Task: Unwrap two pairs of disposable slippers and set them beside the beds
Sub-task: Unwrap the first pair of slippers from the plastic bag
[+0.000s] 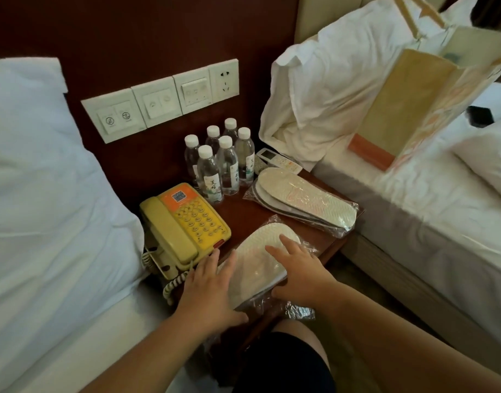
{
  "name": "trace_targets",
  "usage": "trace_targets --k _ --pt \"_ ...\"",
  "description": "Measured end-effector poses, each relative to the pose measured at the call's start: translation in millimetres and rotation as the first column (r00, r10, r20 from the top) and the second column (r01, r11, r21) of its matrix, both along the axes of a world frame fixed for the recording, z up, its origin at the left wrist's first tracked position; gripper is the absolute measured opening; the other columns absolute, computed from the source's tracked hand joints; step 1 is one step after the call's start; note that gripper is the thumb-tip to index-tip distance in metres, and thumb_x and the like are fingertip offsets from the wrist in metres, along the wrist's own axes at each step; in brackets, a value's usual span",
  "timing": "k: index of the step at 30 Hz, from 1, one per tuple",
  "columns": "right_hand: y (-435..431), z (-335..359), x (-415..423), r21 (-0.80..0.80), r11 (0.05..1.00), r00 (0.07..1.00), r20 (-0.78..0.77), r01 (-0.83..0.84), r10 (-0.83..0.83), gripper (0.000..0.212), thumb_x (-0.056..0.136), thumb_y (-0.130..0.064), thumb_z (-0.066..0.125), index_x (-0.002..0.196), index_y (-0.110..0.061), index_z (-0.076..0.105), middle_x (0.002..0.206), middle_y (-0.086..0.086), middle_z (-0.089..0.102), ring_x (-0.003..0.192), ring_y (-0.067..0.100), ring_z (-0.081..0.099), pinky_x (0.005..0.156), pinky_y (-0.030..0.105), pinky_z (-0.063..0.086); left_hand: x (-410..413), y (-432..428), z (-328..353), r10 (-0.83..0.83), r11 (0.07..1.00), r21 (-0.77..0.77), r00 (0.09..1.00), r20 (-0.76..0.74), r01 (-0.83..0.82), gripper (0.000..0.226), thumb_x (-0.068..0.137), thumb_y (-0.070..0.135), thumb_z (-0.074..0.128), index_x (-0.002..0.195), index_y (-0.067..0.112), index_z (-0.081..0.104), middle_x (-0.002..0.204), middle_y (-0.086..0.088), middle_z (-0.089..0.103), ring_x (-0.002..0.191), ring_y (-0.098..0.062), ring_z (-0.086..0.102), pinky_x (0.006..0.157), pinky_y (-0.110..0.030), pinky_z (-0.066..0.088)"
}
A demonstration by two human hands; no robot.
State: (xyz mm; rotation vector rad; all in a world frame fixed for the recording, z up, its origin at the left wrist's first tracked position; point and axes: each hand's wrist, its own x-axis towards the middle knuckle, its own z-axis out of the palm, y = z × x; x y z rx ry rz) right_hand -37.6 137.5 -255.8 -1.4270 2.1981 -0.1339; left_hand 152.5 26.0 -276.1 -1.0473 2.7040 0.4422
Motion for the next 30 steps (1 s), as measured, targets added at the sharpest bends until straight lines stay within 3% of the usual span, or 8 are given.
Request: trace_targets --k 5,8,13,16,19,22,26,30 --pt "8.2 9.4 21.0 -0.028 0.997 0.997 -0.008 0.076 -0.076 0.097 0.080 -0.035 0.074 0.155 -0.043 0.014 0.168 -0.002 -0.003 0.153 0.028 0.002 0.120 0.052 0.015 -1.1 -4.6 -5.5 0.072 0.997 0.018 0.996 0.057 -0.074 0.140 0.055 0.065 0.078 0.150 0.033 -0.021 0.159 -0.010 0.016 0.143 -0.034 0.022 0.112 -0.051 0.027" --pt "18.2 17.3 27.6 -0.039 0.992 0.992 0.012 0.124 -0.124 0.096 0.080 -0.037 0.074 0.155 -0.045 0.014 0.168 -0.003 -0.001 0.153 0.029 0.005 0.119 0.052 0.016 -2.1 -5.2 -6.3 0.091 0.991 0.096 0.993 0.068 -0.097 0.139 0.053 0.060 0.078 0.148 0.037 -0.020 0.148 -0.005 0.034 0.131 -0.031 0.041 0.099 -0.049 0.043" --pt "36.2 31.7 26.9 -0.061 0.980 0.981 0.064 0.189 -0.185 0.095 0.079 -0.040 0.074 0.154 -0.044 0.016 0.167 -0.004 0.003 0.152 0.028 0.008 0.118 0.053 0.021 -0.9 -8.2 4.3 0.225 0.944 0.275 0.964 -0.142 -0.180 0.127 0.053 0.070 0.072 0.153 0.033 0.003 0.149 -0.001 0.038 0.129 -0.025 0.045 0.098 -0.041 0.045" --pt "42.5 44.4 22.9 -0.108 0.965 0.969 0.092 0.239 -0.230 0.097 0.077 -0.043 0.076 0.155 -0.042 0.018 0.167 -0.005 0.006 0.151 0.028 0.012 0.118 0.054 0.027 -4.7 -6.4 20.5 0.398 0.827 0.523 0.873 -0.283 -0.208 0.122 0.050 0.063 0.080 0.151 0.033 0.019 0.149 0.003 0.039 0.127 -0.022 0.047 0.098 -0.037 0.044" --pt "44.6 60.2 22.6 -0.188 0.947 0.962 0.136 0.261 -0.238 0.102 0.077 -0.043 0.078 0.155 -0.045 0.012 0.166 -0.004 0.008 0.151 0.027 0.015 0.117 0.053 0.030 -10.4 -2.4 46.6 0.532 0.687 0.707 0.780 -0.329 -0.170 0.113 0.046 0.053 0.084 0.145 0.039 0.031 0.130 0.005 0.052 0.104 -0.016 0.059 0.086 -0.034 0.050" --pt "42.9 80.7 27.3 -0.341 0.874 0.929 0.256 0.346 -0.267 0.109 0.075 -0.048 0.079 0.155 -0.046 0.005 0.163 -0.007 0.017 0.148 0.021 0.024 0.117 0.044 0.032 -16.2 5.0 73.9 0.651 0.482 0.874 0.693 -0.310 -0.063 0.087 0.054 0.041 0.084 0.133 0.033 0.046 0.117 -0.007 0.066 0.091 -0.029 0.070 0.078 -0.044 0.057" --pt "42.9 111.8 41.8 -0.355 0.732 0.749 0.584 0.582 -0.312 0.111 0.069 -0.065 0.075 0.155 -0.046 0.007 0.162 -0.008 0.025 0.146 0.017 0.030 0.116 0.045 0.033 -19.6 17.0 106.7 0.672 0.235 0.936 0.652 -0.351 0.262 0.056 0.073 0.032 0.073 0.123 0.010 0.063 0.104 -0.023 0.071 0.085 -0.035 0.070 0.071 -0.042 0.055" --pt "55.4 132.6 57.4 -0.253 0.772 0.578 0.797 0.583 -0.174 0.109 0.060 -0.066 0.081 0.151 -0.051 0.025 0.145 -0.016 0.048 0.127 0.013 0.056 0.108 0.044 0.046 -23.3 25.7 129.7 0.679 0.113 0.909 0.637 -0.365 0.401 0.049 0.080 0.035 0.069 0.120 0.006 0.068 0.114 -0.022 0.069 0.099 -0.034 0.069 0.079 -0.040 0.056"
